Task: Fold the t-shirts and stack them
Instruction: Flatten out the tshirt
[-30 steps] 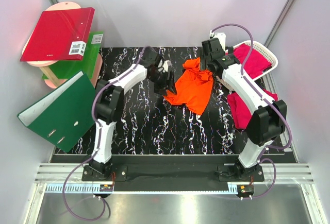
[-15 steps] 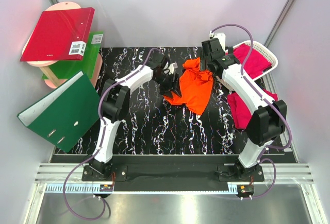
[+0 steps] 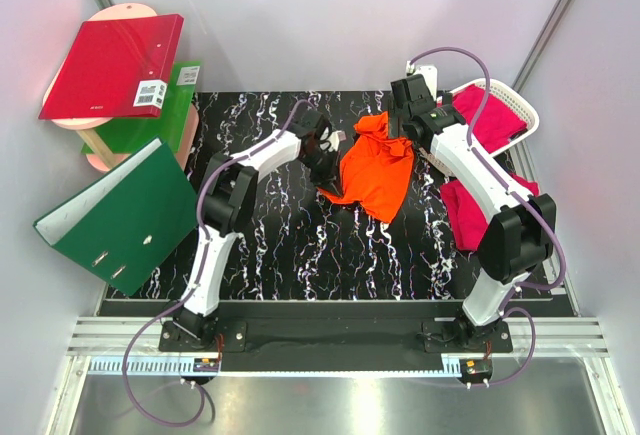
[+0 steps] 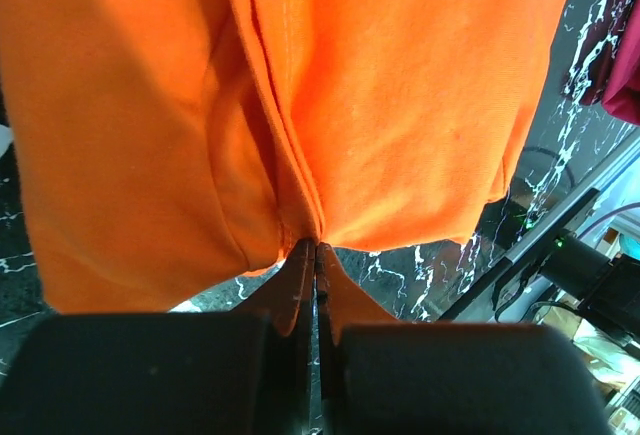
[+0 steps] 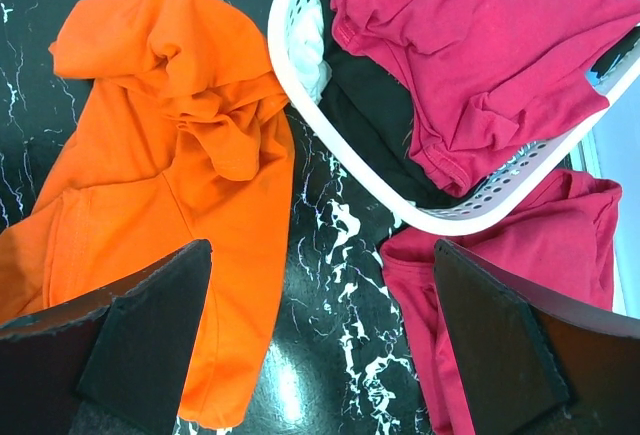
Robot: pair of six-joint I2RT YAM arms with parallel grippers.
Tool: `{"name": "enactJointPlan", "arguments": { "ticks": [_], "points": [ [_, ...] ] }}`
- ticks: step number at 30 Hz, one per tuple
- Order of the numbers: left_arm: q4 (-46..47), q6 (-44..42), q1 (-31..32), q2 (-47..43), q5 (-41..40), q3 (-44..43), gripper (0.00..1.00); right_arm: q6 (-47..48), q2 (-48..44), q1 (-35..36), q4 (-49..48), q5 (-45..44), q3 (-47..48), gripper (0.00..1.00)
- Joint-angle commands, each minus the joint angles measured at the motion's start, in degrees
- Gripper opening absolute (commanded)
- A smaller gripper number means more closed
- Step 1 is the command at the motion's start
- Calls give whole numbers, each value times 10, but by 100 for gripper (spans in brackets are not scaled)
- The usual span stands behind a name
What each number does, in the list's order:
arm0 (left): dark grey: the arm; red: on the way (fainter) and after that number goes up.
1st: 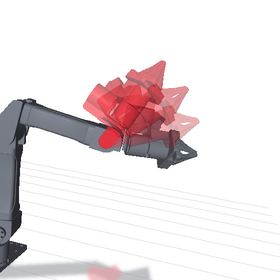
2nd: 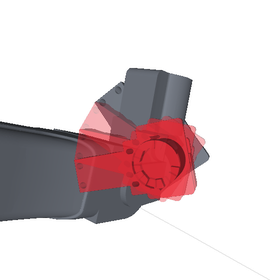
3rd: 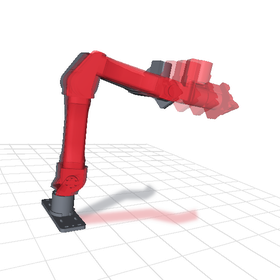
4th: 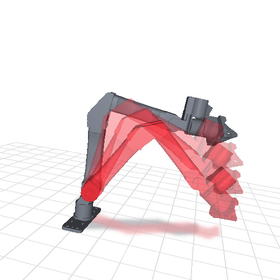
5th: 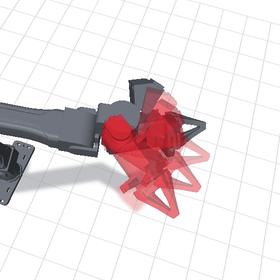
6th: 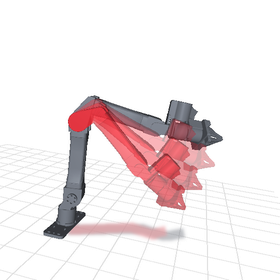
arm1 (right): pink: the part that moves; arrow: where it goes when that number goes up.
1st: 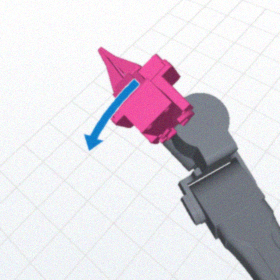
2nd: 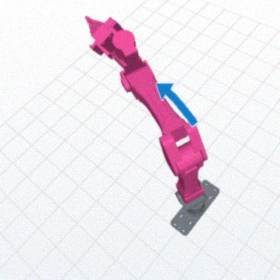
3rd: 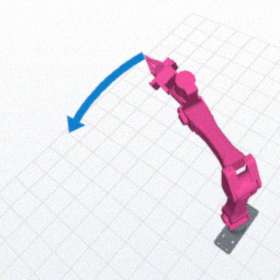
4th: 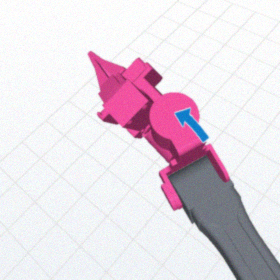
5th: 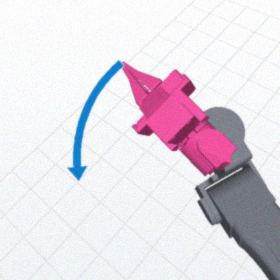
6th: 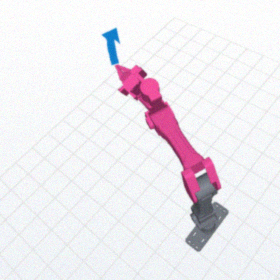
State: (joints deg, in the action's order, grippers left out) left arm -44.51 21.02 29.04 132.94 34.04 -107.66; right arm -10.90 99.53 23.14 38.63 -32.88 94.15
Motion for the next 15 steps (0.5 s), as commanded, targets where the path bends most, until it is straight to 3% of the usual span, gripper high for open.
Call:
{"name": "enactJointPlan", "arguments": {
  "ticks": [1, 7, 11, 15],
  "points": [
    [0, -6, 1, -45, -6, -12, 0, 3, 1, 3, -4, 8, 9, 100],
    [-8, 11, -43, -164, -74, -2, 0, -3, 8, 2, 0, 34, 2, 100],
    [-8, 46, -111, -260, -143, -1, 0, -29, 55, -11, 45, 131, 29, 100],
    [-33, 39, -164, -294, -168, -4, 0, -51, 117, -13, 104, 218, 66, 100]
  ]
}}
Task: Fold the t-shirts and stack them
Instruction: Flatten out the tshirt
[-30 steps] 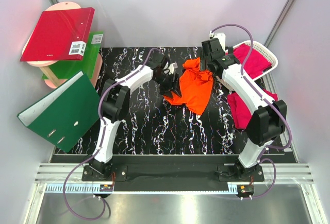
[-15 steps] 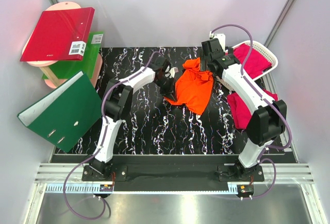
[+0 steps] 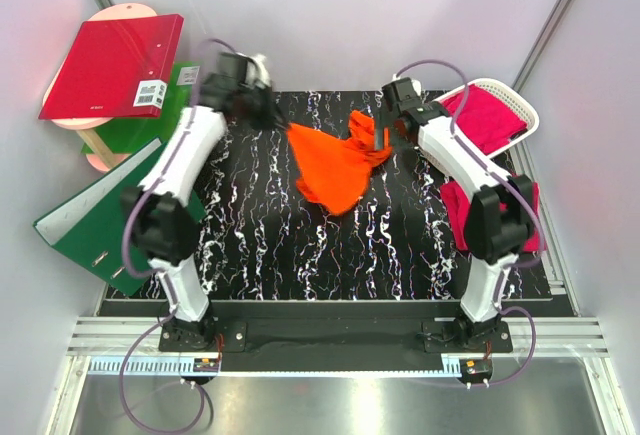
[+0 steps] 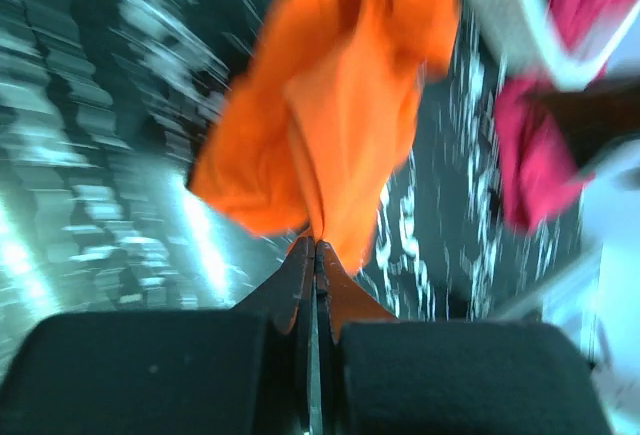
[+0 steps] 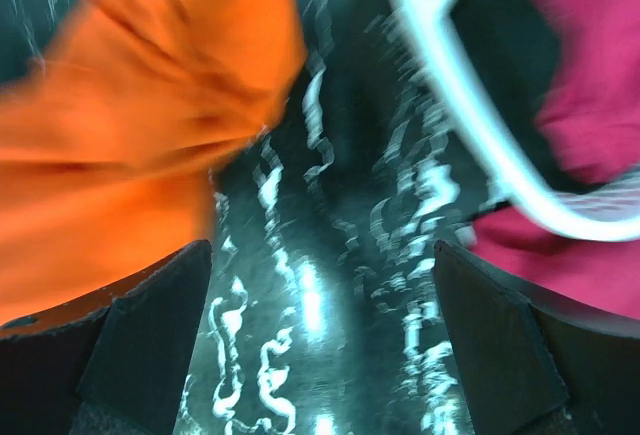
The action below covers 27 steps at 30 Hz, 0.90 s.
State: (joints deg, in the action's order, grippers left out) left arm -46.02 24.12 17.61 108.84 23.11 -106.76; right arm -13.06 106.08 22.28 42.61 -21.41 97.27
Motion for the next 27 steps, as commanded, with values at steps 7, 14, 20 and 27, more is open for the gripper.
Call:
{"name": "enactJointPlan", "arguments": {
  "ticks": [7, 14, 20, 27],
  "points": [
    [-71, -28, -90, -46, -19, -14, 0, -38, 120, -4, 76, 207, 100, 100],
    [-84, -33, -88, -102, -3, 76, 0, -63, 184, -4, 74, 333, 200, 97],
    [-106, -36, -88, -154, -28, 196, 0, -118, 253, 4, 70, 548, 327, 89],
    [-97, -4, -91, -151, -67, 255, 0, -124, 301, 57, 135, 532, 442, 85]
  ]
}}
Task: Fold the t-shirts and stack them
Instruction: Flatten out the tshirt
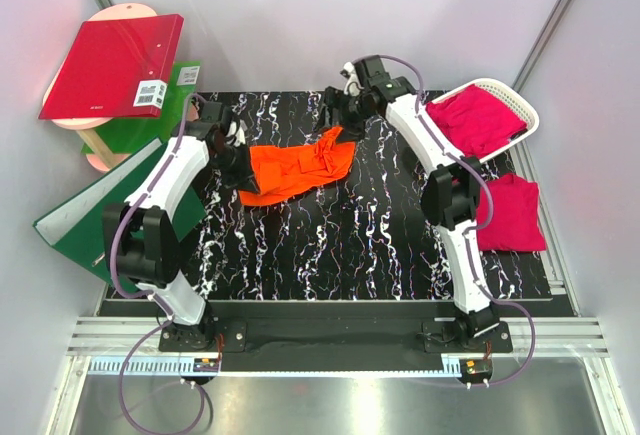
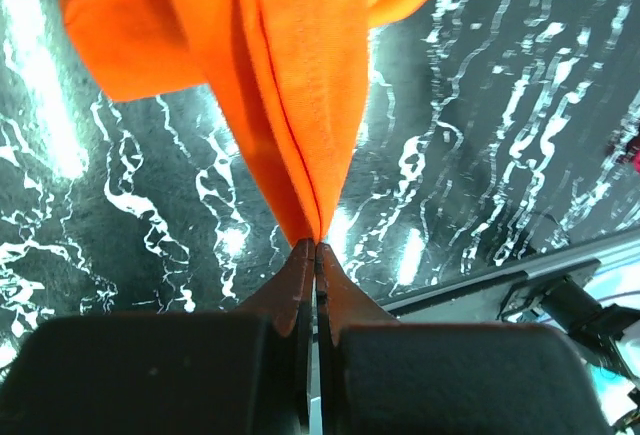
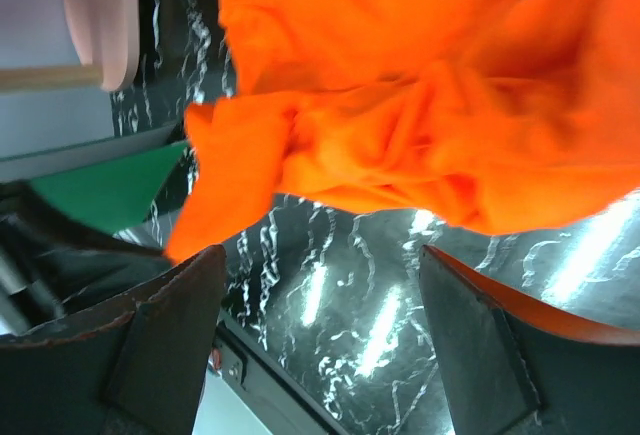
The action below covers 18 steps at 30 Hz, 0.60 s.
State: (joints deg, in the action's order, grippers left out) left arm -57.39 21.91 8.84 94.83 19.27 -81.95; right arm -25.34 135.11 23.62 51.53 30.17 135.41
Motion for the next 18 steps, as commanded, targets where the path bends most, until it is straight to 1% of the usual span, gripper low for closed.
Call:
{"name": "enactJointPlan", "arguments": {
  "ticks": [1, 3, 5, 10, 11, 13, 14, 16, 17, 18],
  "points": [
    [17, 22, -7, -8, -30, 7, 0, 9, 14, 51, 57, -2, 73, 85],
    [21, 28, -10, 2, -33, 0, 0, 29, 19, 83, 88, -60, 85, 85],
    [23, 30, -17, 12, -35, -7, 0, 39, 32, 101, 117, -94, 100, 85],
    [28, 29, -37, 37, -20, -20, 0, 78, 62, 159, 145, -204, 110, 86],
    [30, 27, -38, 39, -16, -21, 0, 83, 66, 165, 153, -245, 111, 86],
    [31, 23, -42, 42, -11, -23, 0, 85, 74, 175, 161, -299, 110, 86],
    [32, 21, -43, 42, -10, -23, 0, 86, 76, 177, 171, -360, 110, 86],
    [31, 19, -44, 42, -5, -23, 0, 87, 77, 180, 172, -416, 105, 86],
    [32, 19, -45, 42, -4, -22, 0, 90, 77, 180, 173, -469, 105, 86],
    [33, 18, -45, 42, -3, -21, 0, 93, 78, 182, 170, -492, 108, 86]
  ]
}}
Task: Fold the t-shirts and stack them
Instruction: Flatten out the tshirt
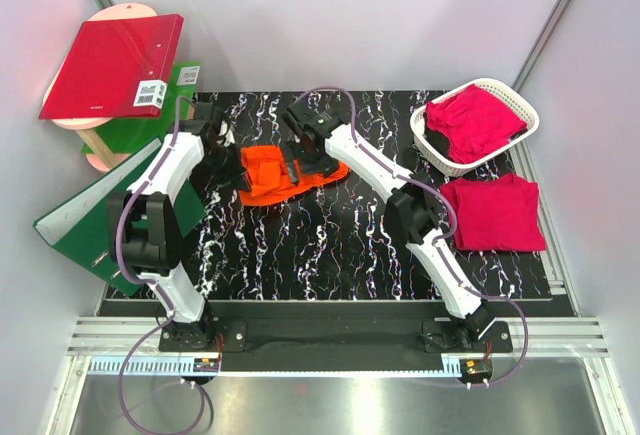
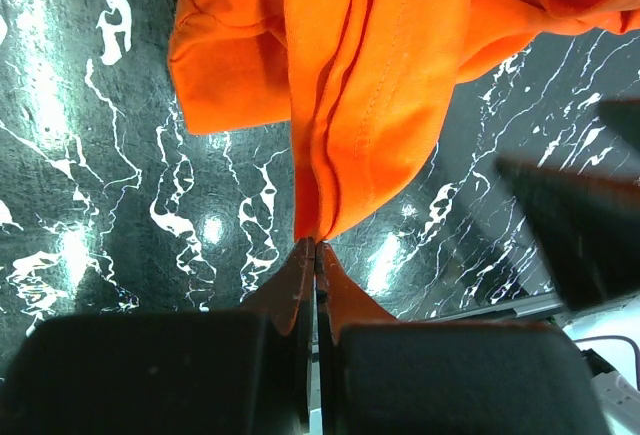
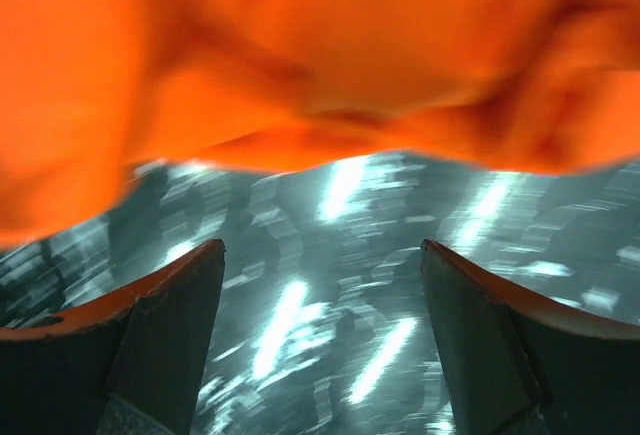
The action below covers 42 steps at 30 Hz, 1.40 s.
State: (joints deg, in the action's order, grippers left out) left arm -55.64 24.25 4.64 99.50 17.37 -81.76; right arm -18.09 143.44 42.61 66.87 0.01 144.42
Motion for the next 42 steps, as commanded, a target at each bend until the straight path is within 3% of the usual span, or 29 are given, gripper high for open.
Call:
{"name": "enactJointPlan", "arguments": {
  "ticks": [1, 4, 14, 22, 31, 42],
  "points": [
    [17, -5, -3, -5, 20, -20, 0, 22, -4, -8, 16, -210, 22, 86],
    [22, -6, -3, -3, 24, -13, 0, 20, 11, -9, 12, -246, 44, 86],
    [23, -10, -5, 0, 27, -3, 0, 14, 16, -7, -9, -136, 64, 85],
    [26, -11, -5, 9, 31, -6, 0, 6, -18, 2, -24, -110, 66, 83],
    [26, -17, -5, 11, 37, -5, 0, -4, 15, 12, -44, -64, 104, 80],
    [26, -23, -5, 16, 47, -7, 0, -8, 73, 13, -47, -113, 123, 74]
  ]
}}
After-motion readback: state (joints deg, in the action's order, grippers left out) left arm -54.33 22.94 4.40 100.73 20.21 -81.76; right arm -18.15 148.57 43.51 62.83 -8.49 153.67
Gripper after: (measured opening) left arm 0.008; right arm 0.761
